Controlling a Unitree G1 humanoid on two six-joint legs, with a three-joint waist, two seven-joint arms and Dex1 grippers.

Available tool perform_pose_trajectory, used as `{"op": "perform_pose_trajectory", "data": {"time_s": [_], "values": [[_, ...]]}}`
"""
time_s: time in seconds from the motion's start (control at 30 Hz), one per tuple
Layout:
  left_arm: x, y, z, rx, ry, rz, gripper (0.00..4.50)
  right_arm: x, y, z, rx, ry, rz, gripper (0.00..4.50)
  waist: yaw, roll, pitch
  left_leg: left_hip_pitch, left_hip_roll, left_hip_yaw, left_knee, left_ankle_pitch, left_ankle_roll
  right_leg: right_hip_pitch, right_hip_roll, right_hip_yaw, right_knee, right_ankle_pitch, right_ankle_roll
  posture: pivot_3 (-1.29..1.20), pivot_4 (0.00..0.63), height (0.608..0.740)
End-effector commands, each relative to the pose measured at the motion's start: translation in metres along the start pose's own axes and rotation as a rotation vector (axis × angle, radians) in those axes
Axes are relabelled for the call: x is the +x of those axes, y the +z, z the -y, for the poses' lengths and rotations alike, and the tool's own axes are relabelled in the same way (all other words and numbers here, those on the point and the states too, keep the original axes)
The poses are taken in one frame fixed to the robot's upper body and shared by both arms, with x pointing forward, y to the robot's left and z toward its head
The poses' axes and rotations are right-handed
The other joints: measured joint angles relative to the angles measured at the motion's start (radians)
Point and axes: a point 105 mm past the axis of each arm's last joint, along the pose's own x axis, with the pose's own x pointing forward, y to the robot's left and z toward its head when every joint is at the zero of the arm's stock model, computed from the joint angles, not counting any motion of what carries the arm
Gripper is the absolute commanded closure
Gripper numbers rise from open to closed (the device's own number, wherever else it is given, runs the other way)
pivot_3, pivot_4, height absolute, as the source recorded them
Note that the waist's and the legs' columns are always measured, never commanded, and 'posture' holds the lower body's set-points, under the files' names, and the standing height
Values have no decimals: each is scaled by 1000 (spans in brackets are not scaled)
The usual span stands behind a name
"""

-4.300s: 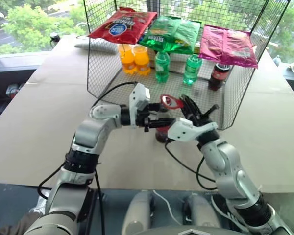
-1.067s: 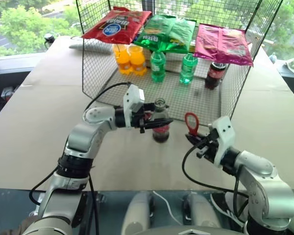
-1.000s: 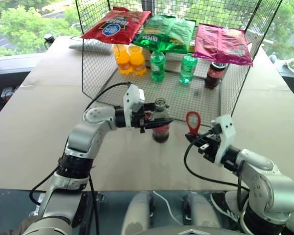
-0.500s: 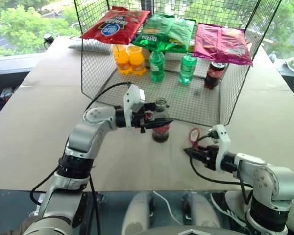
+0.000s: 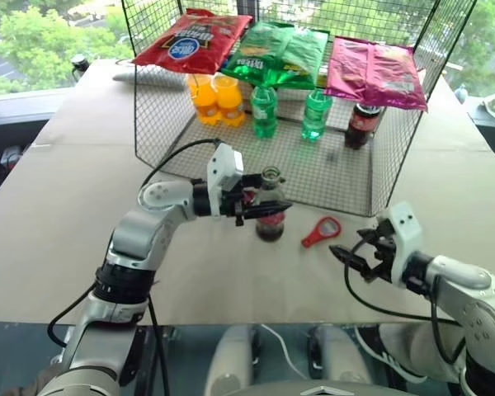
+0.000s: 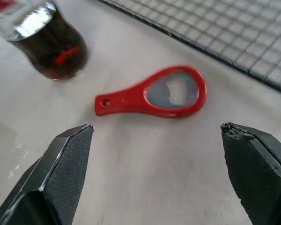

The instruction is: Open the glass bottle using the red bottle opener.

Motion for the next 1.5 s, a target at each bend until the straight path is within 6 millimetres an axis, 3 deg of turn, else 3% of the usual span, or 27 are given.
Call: {"op": "perform_pose_trajectory", "data": {"time_s": [0.03,0.3,0.33,0.37,0.43,0.7,0.87,0.93,1.03,1.2,1.5], "values": [[-7,12,-4,44,32,18,2291,-11,11,-15,-110,48,98,86,0,0,0,0,0,0,0,0,0,0,0,0,-1,0,0,0,150,740],[-8,12,-3,40,25,14,2291,-17,3,-15,-123,19,129,86,0,0,0,2,0,0,0,0,0,2,0,0,-3,-2,4,0,150,740],[-8,12,-3,40,25,14,1307,-16,2,-14,-126,17,127,0,0,0,0,2,0,0,0,0,0,2,0,0,-3,-2,3,0,150,740],[-8,11,-3,41,23,13,1152,-16,1,-14,-127,17,127,0,0,0,0,2,0,0,0,0,0,2,0,0,-3,-2,3,0,150,740],[-8,12,-3,43,23,14,341,-16,0,-14,-126,17,131,0,1,-1,0,2,0,0,0,0,0,2,0,0,-3,-2,3,0,150,740],[-9,12,-2,48,24,15,341,-16,-2,-12,-134,19,136,0,11,-1,0,2,0,0,0,0,0,4,0,0,-3,-2,3,0,150,740],[-21,12,-1,50,53,14,341,-21,9,-17,-179,35,221,0,14,-1,0,3,0,0,0,0,0,4,0,0,-3,-2,3,0,150,740],[-28,9,-2,70,105,3,341,-24,16,-20,-197,51,287,0,16,0,0,3,0,0,0,0,0,4,1,0,-3,-2,3,0,150,740],[-47,0,13,7,72,0,341,-32,21,-13,-204,46,312,0,12,0,0,3,0,1,0,0,0,4,0,1,-3,-1,3,0,150,740],[-75,-7,21,-100,113,17,145,-49,16,-3,-308,-22,295,0,26,0,0,4,1,0,0,0,0,4,0,0,-3,-2,3,0,150,740],[-110,-17,-5,-131,411,7,145,-78,0,-4,-347,-78,244,0,25,0,0,5,1,0,0,-2,-4,5,-1,0,-3,-2,2,0,150,740]]}}
